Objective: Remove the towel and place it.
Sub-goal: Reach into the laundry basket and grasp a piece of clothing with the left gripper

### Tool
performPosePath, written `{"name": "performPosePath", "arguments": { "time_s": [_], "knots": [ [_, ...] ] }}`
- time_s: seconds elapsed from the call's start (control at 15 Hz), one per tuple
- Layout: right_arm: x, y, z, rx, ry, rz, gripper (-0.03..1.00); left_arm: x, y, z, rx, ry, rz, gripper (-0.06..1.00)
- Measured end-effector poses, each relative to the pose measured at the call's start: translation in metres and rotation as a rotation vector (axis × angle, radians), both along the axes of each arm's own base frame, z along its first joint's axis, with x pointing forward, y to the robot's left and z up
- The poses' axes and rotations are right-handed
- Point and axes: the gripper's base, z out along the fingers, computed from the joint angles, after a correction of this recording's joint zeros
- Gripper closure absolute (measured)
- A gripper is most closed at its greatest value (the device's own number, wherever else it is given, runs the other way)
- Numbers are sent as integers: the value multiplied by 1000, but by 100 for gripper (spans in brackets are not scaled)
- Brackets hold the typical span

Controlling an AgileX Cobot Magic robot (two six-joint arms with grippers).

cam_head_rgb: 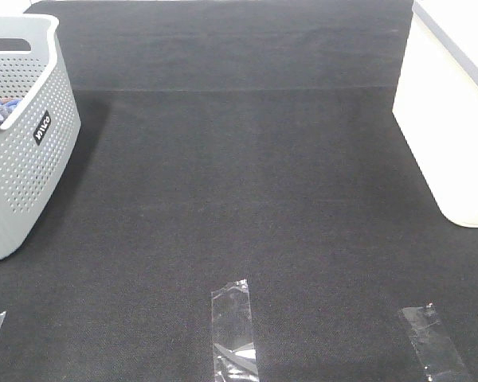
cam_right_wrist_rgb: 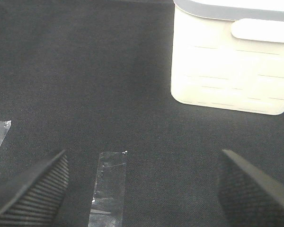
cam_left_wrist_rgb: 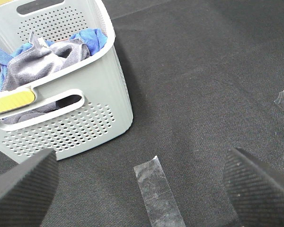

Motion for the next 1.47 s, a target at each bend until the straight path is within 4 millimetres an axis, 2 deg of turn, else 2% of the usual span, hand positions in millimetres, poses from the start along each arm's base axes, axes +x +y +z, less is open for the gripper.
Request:
{"name": "performPosePath", "arguments": {
  "time_s": [1.47],
  "knots": [
    [0, 0, 0, 0, 0, 0, 18, 0, 0, 0, 0, 0, 0, 5]
  ]
}}
